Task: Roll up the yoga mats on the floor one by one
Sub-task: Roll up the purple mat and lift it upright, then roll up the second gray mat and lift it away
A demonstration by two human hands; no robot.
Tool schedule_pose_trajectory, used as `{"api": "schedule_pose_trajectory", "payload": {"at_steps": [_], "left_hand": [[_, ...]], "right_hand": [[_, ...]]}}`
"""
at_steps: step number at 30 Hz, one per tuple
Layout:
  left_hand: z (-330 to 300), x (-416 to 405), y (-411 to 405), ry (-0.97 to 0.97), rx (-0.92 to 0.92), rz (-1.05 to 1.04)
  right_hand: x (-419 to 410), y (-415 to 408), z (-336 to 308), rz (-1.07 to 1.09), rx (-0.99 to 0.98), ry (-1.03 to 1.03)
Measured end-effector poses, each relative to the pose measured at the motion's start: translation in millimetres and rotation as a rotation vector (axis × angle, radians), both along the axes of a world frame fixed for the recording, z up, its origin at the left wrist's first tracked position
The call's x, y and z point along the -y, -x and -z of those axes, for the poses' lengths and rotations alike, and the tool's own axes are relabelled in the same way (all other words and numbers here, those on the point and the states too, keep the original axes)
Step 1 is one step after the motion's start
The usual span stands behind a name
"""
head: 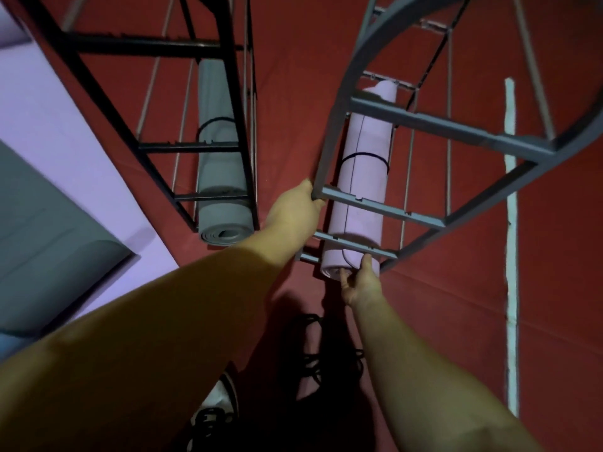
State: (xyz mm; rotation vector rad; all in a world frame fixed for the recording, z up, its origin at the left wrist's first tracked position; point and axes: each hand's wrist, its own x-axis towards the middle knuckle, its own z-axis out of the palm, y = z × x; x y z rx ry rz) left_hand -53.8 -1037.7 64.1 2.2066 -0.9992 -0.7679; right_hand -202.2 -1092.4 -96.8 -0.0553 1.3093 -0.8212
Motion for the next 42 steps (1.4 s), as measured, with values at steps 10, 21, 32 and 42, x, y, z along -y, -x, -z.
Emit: {"api": "schedule_pose_trajectory", "payload": {"at_steps": [10, 21, 32, 42], "left_hand": [[-4.8, -63.9, -16.8, -0.109, -0.215, 0.023], [-50.4, -320.1, -75.7, -0.378, -0.286, -0.183], [-110.6, -602.8, -90.6, -0.492, -0.184, -0.343], [-59.2, -715.7, -145.9, -0.475, -0.141, -0.573]], "right_hand": [[-27.4, 3.6, -28.9, -0.315, -0.176, -0.031], [-221.0, -96.8, -170.5, -1.779, -0.273, 0.441], [-411.1, -206.6, -280.5, -2.581, -0.690, 1.542], [-490.1, -311.2, -265.6, -2.903, -1.080, 1.593]]}}
